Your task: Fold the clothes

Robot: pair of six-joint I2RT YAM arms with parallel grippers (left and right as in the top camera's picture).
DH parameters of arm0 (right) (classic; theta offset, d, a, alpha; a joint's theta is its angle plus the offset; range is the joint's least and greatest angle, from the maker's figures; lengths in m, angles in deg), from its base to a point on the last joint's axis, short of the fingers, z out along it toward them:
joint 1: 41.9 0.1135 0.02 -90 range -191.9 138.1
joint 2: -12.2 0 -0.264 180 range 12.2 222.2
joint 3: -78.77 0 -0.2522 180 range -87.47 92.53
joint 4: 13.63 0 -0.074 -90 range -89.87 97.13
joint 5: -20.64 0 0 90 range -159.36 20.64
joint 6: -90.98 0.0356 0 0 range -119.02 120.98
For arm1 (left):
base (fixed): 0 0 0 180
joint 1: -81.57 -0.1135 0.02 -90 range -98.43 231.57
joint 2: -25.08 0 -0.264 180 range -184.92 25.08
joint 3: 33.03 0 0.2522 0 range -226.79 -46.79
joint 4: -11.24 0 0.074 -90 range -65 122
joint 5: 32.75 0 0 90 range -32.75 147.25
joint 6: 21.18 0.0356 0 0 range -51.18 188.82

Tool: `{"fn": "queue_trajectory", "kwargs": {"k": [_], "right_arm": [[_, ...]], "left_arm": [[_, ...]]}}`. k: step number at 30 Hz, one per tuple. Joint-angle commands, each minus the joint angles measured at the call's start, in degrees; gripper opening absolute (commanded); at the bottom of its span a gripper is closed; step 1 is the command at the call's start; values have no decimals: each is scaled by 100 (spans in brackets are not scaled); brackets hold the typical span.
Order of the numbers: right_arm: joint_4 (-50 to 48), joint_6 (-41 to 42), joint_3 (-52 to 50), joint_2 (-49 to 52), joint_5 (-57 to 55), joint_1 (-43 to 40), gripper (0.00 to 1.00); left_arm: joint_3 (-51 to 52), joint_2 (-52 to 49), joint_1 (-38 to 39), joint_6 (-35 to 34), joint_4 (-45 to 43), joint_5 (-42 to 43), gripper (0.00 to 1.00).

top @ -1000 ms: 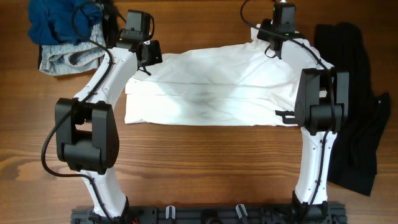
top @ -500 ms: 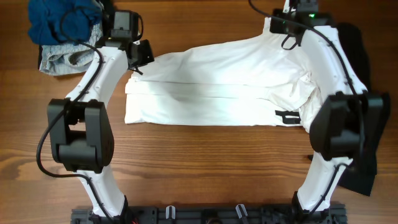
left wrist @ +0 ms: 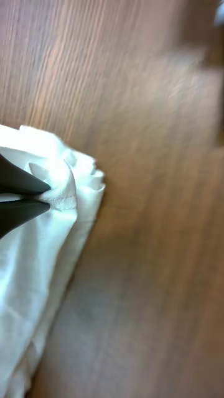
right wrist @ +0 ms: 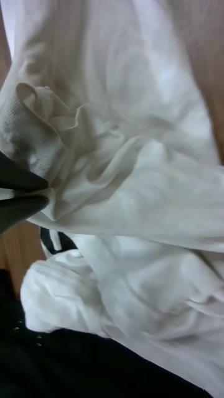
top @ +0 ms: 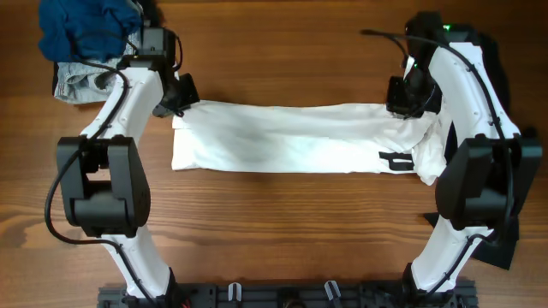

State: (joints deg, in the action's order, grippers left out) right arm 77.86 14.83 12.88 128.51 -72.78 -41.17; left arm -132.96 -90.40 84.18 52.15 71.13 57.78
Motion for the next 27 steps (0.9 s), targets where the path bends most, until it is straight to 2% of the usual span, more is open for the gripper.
{"fn": "queue_trajectory", "kwargs": {"k": [1, 2, 3, 4, 5, 6, 10, 14, 17, 19, 21, 22, 25, 27], "right_arm": [[83, 114, -330, -39, 70, -7, 4], [103, 107, -374, -39, 68, -9, 9], [85, 92, -374, -39, 70, -7, 40], [26, 85, -372, -39, 68, -7, 64], [-186, 74, -372, -39, 90, -7, 75], [-391, 59, -341, -39, 127, -7, 78], [-1392, -190, -223, -24, 586, 7, 77], [-1585, -181, -256, 282, 420, 125, 72], [-1414, 28, -256, 619, 286, 149, 60], [-1399, 210, -256, 664, 35, 168, 48], [-1305, 269, -256, 669, -195, 168, 41], [-1231, 273, -258, 686, -354, 166, 35], [-1316, 317, -258, 686, -734, 160, 8], [-1366, 326, -251, 682, -737, 162, 4]], "left_arm": [[293, 179, 212, -9, 24, 48, 4], [323, 179, 240, -9, 20, 48, 7], [332, 179, 245, -9, 20, 48, 9], [334, 179, 243, -9, 20, 48, 11], [334, 179, 243, -9, 20, 48, 13], [337, 179, 243, -11, 11, 48, 16], [337, 179, 243, -11, -26, 50, 32], [337, 179, 243, -11, -70, 50, 42], [337, 179, 243, -13, -61, 52, 44], [337, 179, 243, -13, -61, 50, 44], [337, 179, 243, -13, -61, 50, 45], [337, 179, 243, -13, -61, 50, 45], [337, 179, 243, -11, -9, 50, 45], [337, 179, 243, -11, 0, 50, 45]]}}
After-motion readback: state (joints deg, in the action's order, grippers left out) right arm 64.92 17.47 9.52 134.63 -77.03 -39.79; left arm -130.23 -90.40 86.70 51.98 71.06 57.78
